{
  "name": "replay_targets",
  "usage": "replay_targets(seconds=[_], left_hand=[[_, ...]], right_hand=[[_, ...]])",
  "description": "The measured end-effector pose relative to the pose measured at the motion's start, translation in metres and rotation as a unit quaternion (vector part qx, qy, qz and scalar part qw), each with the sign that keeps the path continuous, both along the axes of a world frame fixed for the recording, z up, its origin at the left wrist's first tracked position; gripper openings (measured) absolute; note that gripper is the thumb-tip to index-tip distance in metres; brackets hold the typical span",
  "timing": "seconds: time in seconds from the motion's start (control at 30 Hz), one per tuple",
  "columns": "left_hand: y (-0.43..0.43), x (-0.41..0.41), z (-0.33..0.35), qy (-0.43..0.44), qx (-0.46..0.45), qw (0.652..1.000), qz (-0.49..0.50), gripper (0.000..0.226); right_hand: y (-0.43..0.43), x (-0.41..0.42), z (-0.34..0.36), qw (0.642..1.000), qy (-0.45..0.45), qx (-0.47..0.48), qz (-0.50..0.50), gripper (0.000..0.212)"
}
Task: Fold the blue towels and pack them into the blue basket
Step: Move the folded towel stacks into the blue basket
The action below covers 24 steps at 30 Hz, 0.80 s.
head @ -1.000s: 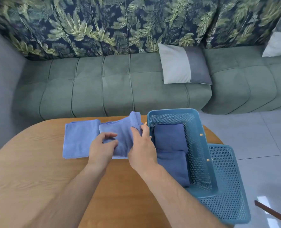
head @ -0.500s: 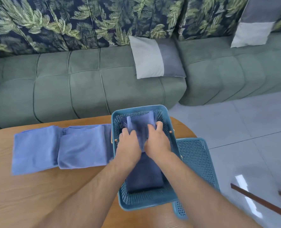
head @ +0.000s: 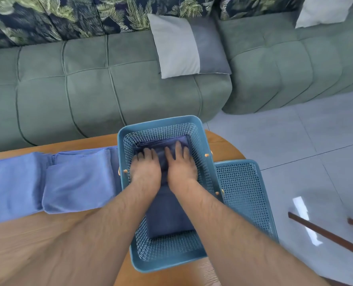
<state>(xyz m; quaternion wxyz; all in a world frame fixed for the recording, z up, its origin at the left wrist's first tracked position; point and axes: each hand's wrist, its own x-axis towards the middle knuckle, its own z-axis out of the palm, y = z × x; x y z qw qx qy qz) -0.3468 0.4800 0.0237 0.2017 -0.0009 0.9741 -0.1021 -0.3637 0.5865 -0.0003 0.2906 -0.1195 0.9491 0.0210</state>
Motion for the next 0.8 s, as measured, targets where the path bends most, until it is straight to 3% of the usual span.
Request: replay_targets(seconds=[0.17, 0.3, 0.43, 0.53, 0.7, 0.8], left_hand=[[-0.005, -0.003, -0.001, -0.046, -0.001, 0.999, -0.020, 0.057], [-0.012, 0.013, 0.037, 0.046, 0.031, 0.997, -0.050, 0.053], [-0.040, 0.042, 0.069, 0.201, 0.119, 0.971, -0.054, 0.058], [-0.072, 0.061, 0.083, 0.227, 0.139, 0.964, -0.011, 0.050], [-0.132, 0.084, 0.082, 0.160, 0.137, 0.976, 0.061, 0.060], [-0.157, 0.092, 0.077, 0.128, 0.172, 0.965, 0.148, 0.056]], right_hand=[[-0.002, 0.004, 0.012, 1.000, -0.015, -0.007, -0.004, 0.074], [0.002, 0.018, 0.062, 0.989, 0.081, -0.113, -0.041, 0.069], [-0.011, 0.045, 0.113, 0.959, 0.160, -0.224, -0.068, 0.060], [-0.041, 0.061, 0.128, 0.931, 0.224, -0.283, -0.051, 0.056], [-0.110, 0.082, 0.122, 0.955, 0.124, -0.269, 0.025, 0.083], [-0.144, 0.087, 0.109, 0.973, 0.069, -0.215, 0.053, 0.080]])
